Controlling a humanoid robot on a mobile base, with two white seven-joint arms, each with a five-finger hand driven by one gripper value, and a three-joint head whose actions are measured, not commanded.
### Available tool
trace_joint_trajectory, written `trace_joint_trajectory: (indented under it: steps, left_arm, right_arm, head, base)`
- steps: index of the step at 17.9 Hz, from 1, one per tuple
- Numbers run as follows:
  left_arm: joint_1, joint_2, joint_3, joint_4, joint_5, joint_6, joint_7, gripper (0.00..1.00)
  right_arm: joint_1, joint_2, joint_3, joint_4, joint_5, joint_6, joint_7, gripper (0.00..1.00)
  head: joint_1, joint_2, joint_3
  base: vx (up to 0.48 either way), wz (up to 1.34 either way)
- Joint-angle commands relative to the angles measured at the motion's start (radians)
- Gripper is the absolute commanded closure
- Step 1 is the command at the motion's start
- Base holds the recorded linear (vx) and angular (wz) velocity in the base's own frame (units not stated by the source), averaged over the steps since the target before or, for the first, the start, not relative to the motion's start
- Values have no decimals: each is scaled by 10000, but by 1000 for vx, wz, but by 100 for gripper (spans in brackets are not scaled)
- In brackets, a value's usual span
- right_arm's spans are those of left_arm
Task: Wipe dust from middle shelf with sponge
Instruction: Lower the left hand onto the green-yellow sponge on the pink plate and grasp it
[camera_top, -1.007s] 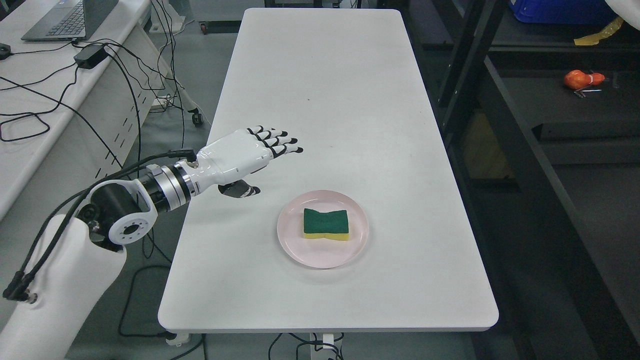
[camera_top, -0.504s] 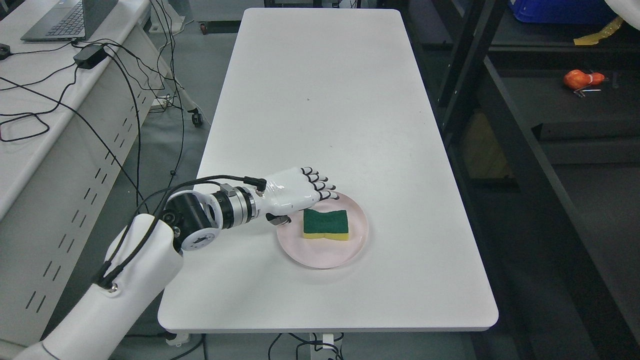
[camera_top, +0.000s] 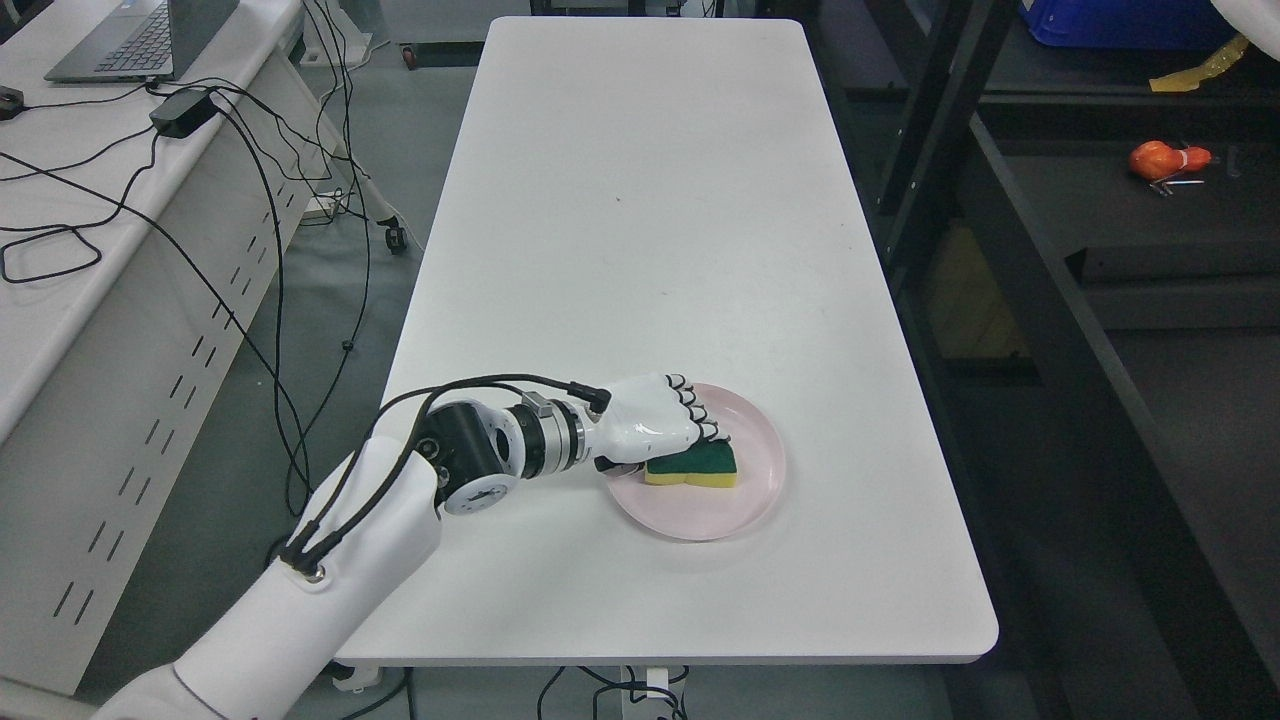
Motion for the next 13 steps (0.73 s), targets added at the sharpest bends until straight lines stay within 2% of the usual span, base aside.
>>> trace_joint_trajectory:
  steps: [1, 5, 8, 10, 11, 13]
  left_arm:
    - [27, -773, -429, 405, 5, 24, -157, 30]
    - [455, -820, 1224, 145, 204, 9, -678, 50]
    - [1022, -636, 2880, 145, 1778, -984, -710, 79]
    - [1406, -422, 3603, 145, 2976, -1539, -695, 94]
    - [1468, -269, 3971, 145, 3376, -1662, -694, 98]
    - [1606, -206, 4844, 145, 3976, -1740, -694, 100]
  right_arm:
    - [0, -175, -3, -174, 0, 3, 0, 0]
    - [0, -175, -3, -174, 0, 3, 0, 0]
    - [0, -175, -3, -174, 0, 3, 0, 0]
    - [0, -175, -3, -174, 0, 3, 0, 0]
    - [0, -175, -3, -174, 0, 3, 0, 0]
    - [0, -175, -3, -174, 0, 3, 0, 0]
  head:
    - [0, 0, 0]
    - [0, 0, 0]
    - [0, 0, 0]
    - [0, 0, 0]
    - [0, 0, 0]
    - [0, 0, 0]
  base:
    - [0, 0]
    - [0, 0]
    - [0, 0]
    - [0, 0]
    - [0, 0]
    - [0, 0]
